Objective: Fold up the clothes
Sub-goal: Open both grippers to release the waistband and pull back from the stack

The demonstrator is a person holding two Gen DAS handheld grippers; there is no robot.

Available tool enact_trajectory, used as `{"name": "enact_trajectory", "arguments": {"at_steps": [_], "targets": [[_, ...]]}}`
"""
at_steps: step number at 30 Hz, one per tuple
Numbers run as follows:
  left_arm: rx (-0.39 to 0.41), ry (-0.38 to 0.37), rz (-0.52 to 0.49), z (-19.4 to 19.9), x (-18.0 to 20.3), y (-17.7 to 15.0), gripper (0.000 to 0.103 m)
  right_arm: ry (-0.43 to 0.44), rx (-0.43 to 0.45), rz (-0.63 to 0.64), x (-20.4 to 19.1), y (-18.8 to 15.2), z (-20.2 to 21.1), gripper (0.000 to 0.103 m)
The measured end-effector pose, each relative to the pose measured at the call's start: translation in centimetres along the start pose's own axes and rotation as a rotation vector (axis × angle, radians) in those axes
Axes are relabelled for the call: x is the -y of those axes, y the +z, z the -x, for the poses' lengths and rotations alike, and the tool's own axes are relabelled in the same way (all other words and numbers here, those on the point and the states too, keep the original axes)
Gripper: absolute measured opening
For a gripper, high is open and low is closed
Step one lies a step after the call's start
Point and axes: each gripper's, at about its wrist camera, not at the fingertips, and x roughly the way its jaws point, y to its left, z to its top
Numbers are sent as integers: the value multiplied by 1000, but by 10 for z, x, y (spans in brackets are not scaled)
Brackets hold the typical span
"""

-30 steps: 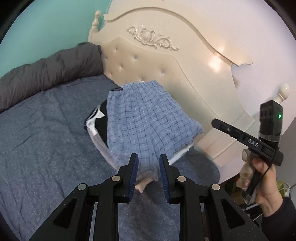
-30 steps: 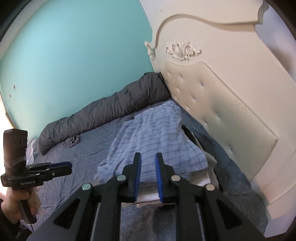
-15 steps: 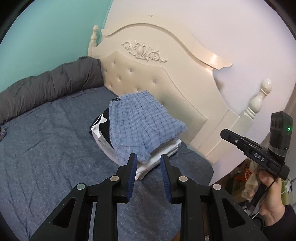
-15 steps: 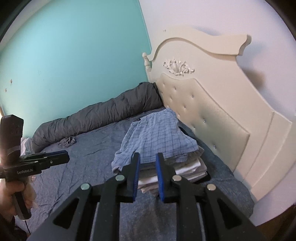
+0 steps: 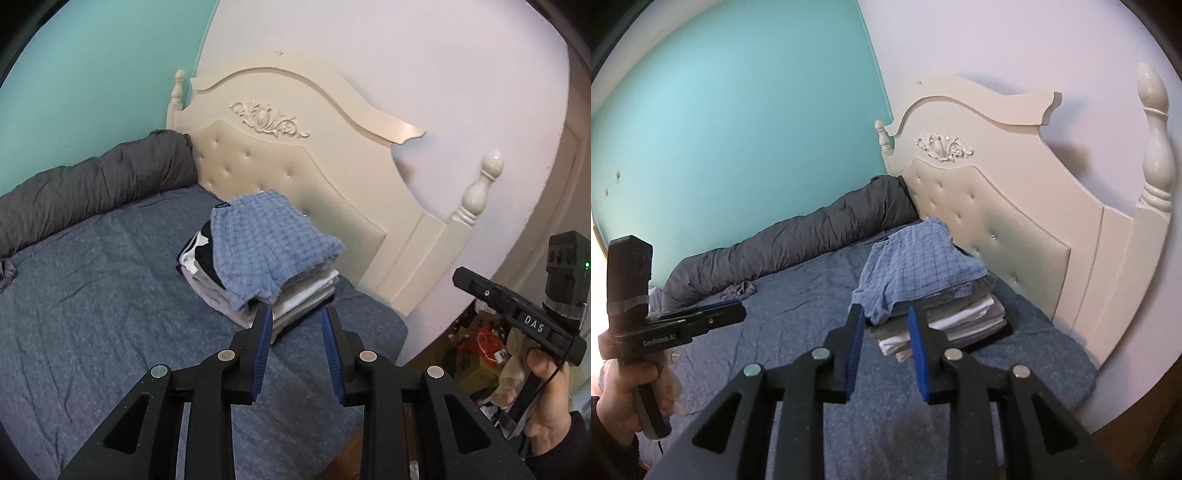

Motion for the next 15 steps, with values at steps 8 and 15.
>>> {"name": "enact_trajectory", "arguments": {"at_steps": [8,15], "targets": [[16,-7,-20,32,7,-20,33,-36,-5,14,-22,-23,24,25],[31,-9,-41,59,15,-37,44,-59,19,2,-38,-43,48,47]]}}
